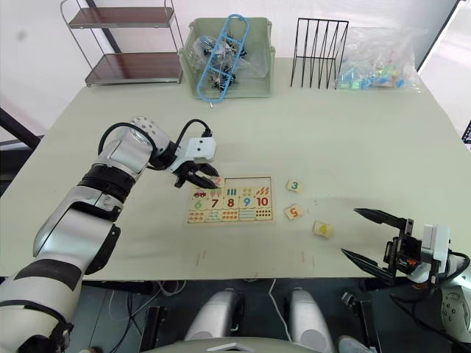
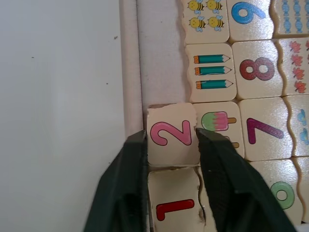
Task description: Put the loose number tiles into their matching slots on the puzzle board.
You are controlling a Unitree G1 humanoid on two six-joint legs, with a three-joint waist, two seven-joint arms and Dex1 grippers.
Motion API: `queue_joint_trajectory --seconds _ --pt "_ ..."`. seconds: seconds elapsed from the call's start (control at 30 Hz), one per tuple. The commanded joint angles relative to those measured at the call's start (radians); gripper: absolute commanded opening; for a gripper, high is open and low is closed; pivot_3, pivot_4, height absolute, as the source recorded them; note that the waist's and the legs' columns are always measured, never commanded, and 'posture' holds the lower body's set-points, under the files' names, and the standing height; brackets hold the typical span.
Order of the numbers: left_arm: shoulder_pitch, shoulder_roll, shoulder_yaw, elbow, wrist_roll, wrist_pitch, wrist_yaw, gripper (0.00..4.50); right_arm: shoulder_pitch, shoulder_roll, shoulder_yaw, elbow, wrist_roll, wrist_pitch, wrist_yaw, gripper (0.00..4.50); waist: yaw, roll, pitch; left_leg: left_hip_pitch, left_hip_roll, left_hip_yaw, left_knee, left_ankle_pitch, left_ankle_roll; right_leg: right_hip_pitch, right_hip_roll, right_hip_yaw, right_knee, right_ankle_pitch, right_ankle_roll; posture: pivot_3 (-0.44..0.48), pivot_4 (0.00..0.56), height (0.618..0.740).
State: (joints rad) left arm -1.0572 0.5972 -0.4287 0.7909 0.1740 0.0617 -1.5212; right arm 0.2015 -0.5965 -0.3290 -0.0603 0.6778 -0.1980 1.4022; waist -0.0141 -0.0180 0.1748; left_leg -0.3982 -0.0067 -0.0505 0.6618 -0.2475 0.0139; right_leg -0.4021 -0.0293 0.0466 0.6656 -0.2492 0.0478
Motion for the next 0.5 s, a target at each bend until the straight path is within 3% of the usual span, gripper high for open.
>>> queue_joint_trajectory --seconds 0.03,0.1,0.5 --pt "-0.017 -0.001 0.015 -0.015 -0.001 0.008 -0.013 3.62 0.0 -0.001 -0.007 -0.024 0.004 -0.005 -0.003 4.5 0.0 0.0 0.0 0.0 0.0 0.0 0.0 0.0 0.0 0.0 0.0 0.0 0.0 0.0 0.0 0.0 0.15 0.739" --pt "-0.022 0.002 0.017 -0.013 -0.002 0.008 -0.021 4.43 -0.001 -0.001 -0.006 -0.022 0.003 -0.005 -0.003 4.5 0.0 0.0 0.0 0.0 0.0 0.0 0.0 0.0 0.0 0.0 0.0 0.0 0.0 0.0 0.0 0.0 0.15 0.739" --pt "-0.06 0.025 0.084 0.011 -0.054 0.001 -0.055 4.43 0.004 0.002 -0.006 -0.022 0.0 -0.008 0.0 4.5 0.0 0.0 0.0 -0.002 0.0 -0.001 0.002 0.0 0.0 0.0 0.0 -0.001 0.0 0.0 0.0 0.0 0.15 0.739"
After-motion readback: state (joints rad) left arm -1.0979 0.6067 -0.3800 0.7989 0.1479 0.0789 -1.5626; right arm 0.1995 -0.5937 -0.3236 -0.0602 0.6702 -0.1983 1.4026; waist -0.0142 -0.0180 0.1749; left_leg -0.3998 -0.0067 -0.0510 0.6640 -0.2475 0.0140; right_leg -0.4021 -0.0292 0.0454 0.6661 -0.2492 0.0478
